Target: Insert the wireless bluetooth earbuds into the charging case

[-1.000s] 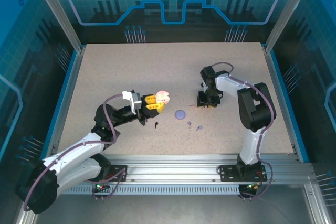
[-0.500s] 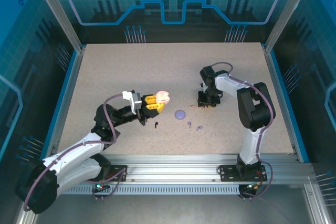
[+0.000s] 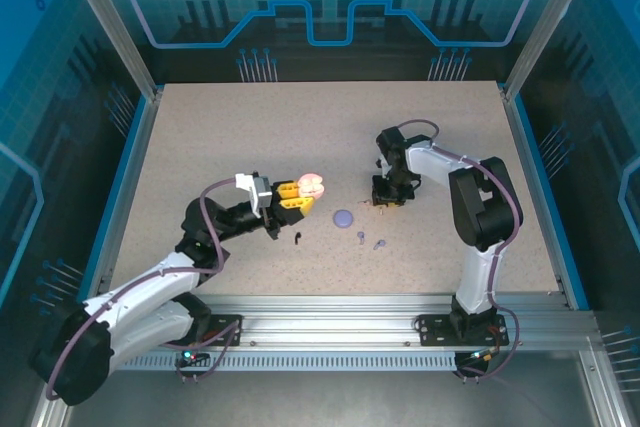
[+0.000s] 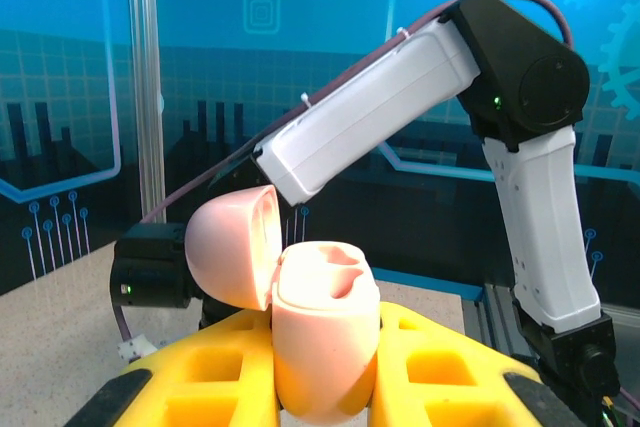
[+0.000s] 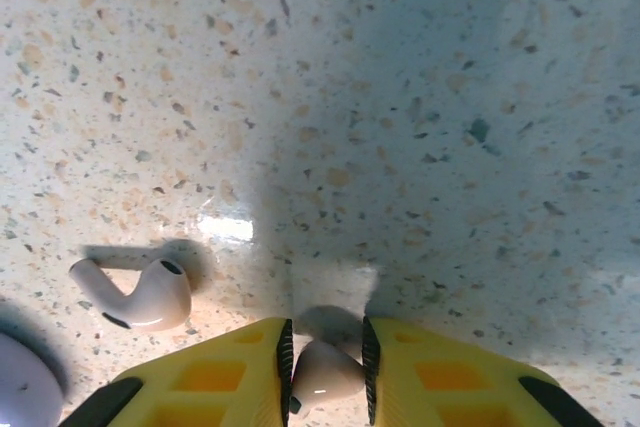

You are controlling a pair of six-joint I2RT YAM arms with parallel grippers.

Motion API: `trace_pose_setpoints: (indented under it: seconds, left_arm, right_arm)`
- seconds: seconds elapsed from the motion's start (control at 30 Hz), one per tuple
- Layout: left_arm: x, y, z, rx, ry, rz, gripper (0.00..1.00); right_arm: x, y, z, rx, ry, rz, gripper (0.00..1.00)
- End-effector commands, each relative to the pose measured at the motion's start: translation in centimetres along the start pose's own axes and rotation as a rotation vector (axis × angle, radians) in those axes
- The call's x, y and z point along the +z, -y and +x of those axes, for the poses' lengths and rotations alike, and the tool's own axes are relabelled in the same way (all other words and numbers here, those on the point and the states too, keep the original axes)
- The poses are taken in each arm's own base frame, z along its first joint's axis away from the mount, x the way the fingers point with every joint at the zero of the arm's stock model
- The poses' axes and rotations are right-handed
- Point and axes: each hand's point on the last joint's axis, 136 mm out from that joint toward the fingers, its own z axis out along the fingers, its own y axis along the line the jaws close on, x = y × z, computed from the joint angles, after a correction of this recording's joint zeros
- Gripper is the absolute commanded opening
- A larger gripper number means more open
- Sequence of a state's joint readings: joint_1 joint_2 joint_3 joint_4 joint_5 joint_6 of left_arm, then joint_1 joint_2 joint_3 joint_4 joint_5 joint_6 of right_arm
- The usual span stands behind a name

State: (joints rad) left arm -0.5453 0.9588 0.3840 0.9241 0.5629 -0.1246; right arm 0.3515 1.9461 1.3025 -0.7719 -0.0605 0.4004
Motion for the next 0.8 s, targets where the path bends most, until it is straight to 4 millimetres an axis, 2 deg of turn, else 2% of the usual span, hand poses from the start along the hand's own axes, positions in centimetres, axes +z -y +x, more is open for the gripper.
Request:
trace_pose_setpoints:
  seconds: [0.0, 0.77]
  left_arm:
    - [0.0, -0.2, 0.6, -0.009, 0.008, -0.006, 0.04]
    - [-0.3, -0.1, 0.1, 0.017, 0.003, -0.020, 0.04]
  right_arm:
    - [-0.3, -0.6, 0.6, -0.002, -0.009, -0.023, 0.27]
    - [1.3, -0.3, 2.2, -0.071, -0.118, 0.082, 0.30]
